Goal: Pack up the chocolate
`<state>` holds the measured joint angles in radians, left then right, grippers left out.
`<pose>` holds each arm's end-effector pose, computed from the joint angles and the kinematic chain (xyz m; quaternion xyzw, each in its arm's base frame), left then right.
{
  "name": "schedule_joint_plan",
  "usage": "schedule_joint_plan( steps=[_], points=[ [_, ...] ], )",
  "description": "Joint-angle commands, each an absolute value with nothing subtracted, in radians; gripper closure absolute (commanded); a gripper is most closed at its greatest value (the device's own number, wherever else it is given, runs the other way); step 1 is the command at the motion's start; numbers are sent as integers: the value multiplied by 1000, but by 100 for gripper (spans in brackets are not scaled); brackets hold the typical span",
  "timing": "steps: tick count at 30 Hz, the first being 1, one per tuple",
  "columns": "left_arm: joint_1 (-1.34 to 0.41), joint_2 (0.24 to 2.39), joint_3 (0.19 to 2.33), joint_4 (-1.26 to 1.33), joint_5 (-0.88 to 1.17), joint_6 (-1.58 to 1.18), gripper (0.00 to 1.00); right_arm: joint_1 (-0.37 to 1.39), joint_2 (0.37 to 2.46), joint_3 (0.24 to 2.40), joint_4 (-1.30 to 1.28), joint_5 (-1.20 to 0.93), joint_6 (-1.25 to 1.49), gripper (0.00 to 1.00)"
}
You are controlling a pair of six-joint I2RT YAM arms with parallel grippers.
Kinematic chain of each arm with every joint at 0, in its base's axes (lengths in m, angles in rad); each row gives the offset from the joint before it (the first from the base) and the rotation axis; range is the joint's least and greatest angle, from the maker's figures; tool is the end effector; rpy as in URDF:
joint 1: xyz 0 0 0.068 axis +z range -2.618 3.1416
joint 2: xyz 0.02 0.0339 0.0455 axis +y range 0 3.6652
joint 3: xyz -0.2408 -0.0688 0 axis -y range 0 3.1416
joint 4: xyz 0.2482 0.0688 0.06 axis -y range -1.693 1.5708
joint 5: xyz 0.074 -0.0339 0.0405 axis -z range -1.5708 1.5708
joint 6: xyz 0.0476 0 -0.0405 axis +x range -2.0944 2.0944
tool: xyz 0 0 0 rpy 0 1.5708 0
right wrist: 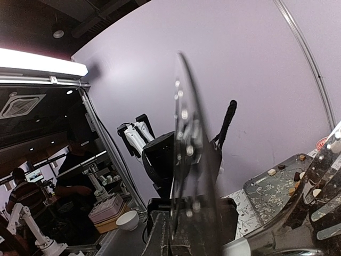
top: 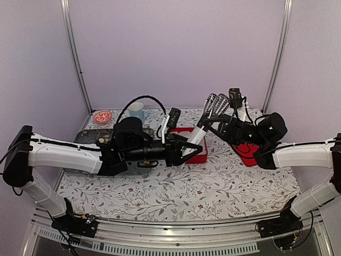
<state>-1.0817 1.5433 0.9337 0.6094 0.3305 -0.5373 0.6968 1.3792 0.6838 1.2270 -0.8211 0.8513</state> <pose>0.1603 -0.3341 0.2613 0.2996 0.6406 -0.5851 0.3969 0.2038 0.2160 0.2909 -0.3103 0.4806 0.6981 0.4306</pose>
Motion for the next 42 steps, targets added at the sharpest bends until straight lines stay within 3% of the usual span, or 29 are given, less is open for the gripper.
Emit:
schedule_joint_plan(
  steps=[1,9,11,14,21,26,30,34,42],
  points=[
    [-1078,1567,977,678,400,-559,54,696,1411,678,1297,-858,876,100],
    [-1065,1541,956,682,364,-563,66,696,1406,682,1260,-837,866,100],
    [-1059,1528,953,660,349,-557,69,693,1400,685,1224,-828,858,89],
    [-1058,1500,944,628,324,-535,71,672,1381,679,1174,-807,847,59],
    [-1045,1449,928,549,294,-498,72,573,1298,661,1055,-782,815,21],
    [-1018,1394,925,414,263,-465,72,456,1216,646,909,-774,780,16],
    [-992,1313,938,157,127,-427,70,385,1157,651,688,-758,663,13],
    [-959,1226,938,-109,7,-411,68,369,1116,650,506,-726,537,12],
    [-828,1115,887,-465,-17,-456,64,365,1105,631,373,-694,392,10]
  ],
)
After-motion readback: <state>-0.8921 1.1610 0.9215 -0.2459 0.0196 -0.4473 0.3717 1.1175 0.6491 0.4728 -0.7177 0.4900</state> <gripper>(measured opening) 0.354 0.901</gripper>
